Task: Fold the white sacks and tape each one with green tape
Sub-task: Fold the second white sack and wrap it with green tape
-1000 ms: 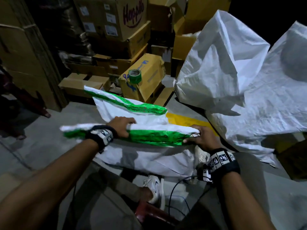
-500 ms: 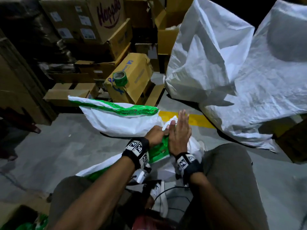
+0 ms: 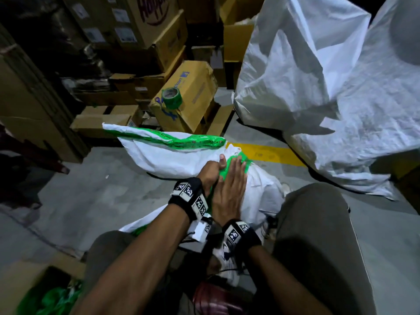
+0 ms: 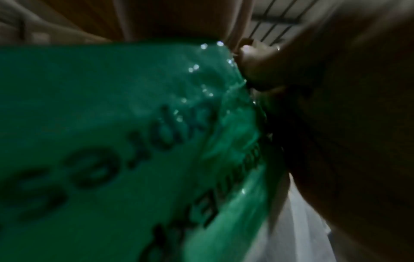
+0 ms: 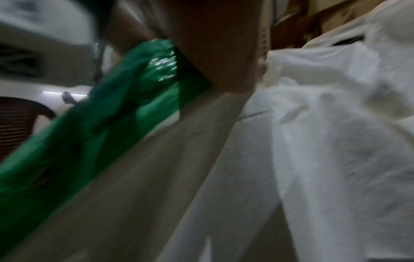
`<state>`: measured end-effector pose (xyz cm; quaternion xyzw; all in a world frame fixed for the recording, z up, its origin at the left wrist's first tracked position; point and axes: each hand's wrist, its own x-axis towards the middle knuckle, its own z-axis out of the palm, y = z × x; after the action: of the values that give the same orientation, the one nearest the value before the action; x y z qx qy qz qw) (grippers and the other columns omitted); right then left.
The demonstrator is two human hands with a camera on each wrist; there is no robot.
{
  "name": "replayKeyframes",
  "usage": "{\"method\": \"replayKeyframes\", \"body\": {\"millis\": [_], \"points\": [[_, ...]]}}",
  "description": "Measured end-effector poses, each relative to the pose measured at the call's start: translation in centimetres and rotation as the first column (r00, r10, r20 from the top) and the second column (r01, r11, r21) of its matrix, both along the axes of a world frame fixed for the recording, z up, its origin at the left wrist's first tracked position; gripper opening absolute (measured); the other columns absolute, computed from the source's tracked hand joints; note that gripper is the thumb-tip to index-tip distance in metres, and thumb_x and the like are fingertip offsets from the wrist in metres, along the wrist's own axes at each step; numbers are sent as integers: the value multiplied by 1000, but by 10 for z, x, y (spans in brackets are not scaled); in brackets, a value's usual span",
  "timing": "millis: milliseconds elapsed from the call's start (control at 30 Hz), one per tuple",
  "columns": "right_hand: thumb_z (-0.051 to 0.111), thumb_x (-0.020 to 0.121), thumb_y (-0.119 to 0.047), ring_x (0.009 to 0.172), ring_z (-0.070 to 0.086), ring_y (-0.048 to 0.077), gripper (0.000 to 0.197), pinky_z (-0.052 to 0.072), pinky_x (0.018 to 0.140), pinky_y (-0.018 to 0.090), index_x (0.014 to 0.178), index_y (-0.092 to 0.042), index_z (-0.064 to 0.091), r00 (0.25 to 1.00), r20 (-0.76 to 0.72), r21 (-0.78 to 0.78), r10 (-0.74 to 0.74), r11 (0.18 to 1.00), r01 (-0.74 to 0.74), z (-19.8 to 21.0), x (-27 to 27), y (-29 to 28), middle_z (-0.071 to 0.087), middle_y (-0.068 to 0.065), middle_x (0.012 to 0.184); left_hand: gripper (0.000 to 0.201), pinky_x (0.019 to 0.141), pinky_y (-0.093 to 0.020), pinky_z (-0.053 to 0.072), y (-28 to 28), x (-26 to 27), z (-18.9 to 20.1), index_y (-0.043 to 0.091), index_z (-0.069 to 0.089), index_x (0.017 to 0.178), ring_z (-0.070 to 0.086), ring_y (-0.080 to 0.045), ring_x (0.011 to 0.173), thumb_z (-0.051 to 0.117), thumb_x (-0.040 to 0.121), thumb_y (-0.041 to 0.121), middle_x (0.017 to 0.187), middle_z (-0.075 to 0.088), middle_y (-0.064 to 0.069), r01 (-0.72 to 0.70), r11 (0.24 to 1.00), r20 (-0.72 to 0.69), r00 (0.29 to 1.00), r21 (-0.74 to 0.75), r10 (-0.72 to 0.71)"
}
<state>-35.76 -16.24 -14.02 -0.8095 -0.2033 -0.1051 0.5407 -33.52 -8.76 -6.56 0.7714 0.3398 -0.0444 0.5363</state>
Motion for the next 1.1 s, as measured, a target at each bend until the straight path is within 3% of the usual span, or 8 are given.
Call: {"method": "replayKeyframes", "body": {"millis": [167,300,433,567,667,767,933,1100], "points": [[54,90,-68,147,29,18,88,13,124,42,156,-15,31,915,-373,-5,153,986,-167,1,59,-26,30,3,161,59,85,-37,57,22,-19,-2,4,73,101,70,-35,94,39,104,53,95,76,-15,-111,928,-21,994,-356,111],[90,67,-44,96,70,17,54,57,91,46,110,-16,72,773,-471,226,426,905,-361,21,107,-50,75,3,106,60,95,-51,52,24,-36,10,-3,70,115,68,-40,105,51,100,51,112,70,-27,-18,933,65,997,-359,44],[91,69,-23,63,65,7,35,53,56,27,98,-15,72,836,-427,347,345,916,-201,31,124,-60,75,2,86,72,99,-33,52,50,-60,1,18,60,131,66,-16,112,75,74,60,124,69,-1,334,937,12,941,104,-337],[78,80,-48,103,66,16,65,58,86,39,134,-15,61,951,-251,320,180,943,-94,32,135,-59,62,13,131,59,82,-37,49,71,-72,-17,12,69,108,65,-33,102,58,84,64,107,71,-16,334,791,-160,942,513,-294],[49,102,-44,154,7,17,70,18,125,40,159,-15,21,976,-65,62,208,977,-204,32,119,-43,0,10,168,39,69,-37,44,46,-48,3,17,64,78,67,-34,87,62,91,54,84,69,-18,173,818,-34,982,549,-185],[25,105,-54,153,-14,15,74,-3,125,30,160,-9,3,981,-55,121,188,976,-180,35,88,-23,-11,10,167,39,74,-39,50,12,-12,23,15,67,83,68,-34,89,57,92,52,87,71,-18,132,844,76,977,519,-200],[23,107,-37,155,-1,18,59,4,125,34,158,-9,9,994,-64,242,88,968,-70,43,46,-11,3,10,167,52,63,-35,31,-17,28,61,9,50,66,63,-34,87,43,106,41,69,59,-10,93,888,135,976,450,-171],[10,105,-54,154,1,14,70,1,125,35,158,-8,11,999,-17,207,-33,978,36,61,98,-36,4,2,166,60,83,-40,50,-28,21,50,7,69,103,65,-36,100,34,95,54,104,71,-21,214,881,182,932,421,-314]]}}
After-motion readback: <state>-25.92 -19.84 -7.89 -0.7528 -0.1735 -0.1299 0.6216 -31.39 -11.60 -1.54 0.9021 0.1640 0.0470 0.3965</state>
